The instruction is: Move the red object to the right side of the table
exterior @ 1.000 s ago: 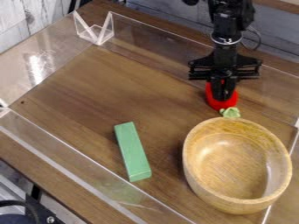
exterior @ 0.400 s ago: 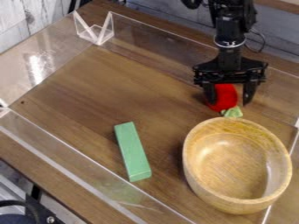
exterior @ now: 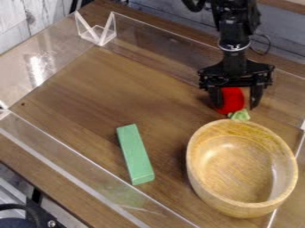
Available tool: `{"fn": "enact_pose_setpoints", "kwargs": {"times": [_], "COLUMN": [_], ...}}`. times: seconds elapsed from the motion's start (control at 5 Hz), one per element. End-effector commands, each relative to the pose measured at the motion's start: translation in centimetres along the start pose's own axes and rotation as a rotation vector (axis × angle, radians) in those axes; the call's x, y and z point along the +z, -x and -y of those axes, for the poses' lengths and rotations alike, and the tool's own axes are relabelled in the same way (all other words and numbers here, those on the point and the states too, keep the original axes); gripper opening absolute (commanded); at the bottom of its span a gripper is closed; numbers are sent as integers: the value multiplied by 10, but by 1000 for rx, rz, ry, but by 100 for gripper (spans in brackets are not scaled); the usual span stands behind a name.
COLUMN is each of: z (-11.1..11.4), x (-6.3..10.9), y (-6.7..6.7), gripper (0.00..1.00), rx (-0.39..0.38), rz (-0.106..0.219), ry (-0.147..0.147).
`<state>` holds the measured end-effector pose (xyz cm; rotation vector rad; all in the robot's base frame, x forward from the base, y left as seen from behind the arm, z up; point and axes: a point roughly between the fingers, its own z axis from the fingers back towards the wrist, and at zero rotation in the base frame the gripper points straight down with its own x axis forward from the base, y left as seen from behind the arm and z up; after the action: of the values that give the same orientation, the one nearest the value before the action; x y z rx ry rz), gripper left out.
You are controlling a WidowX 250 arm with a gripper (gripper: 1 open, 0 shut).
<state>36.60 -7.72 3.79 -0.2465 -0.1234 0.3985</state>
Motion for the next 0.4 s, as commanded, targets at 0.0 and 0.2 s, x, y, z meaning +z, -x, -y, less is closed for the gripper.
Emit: {"fn": "enact_pose_setpoints", "kwargs": {"times": [0.0,0.2], "z": [11,18], "x": [18,30], "y": [8,18], "gripper": [100,100], "rx": [-97,-193], "rz": [16,-1], "ry": [39,55]}}
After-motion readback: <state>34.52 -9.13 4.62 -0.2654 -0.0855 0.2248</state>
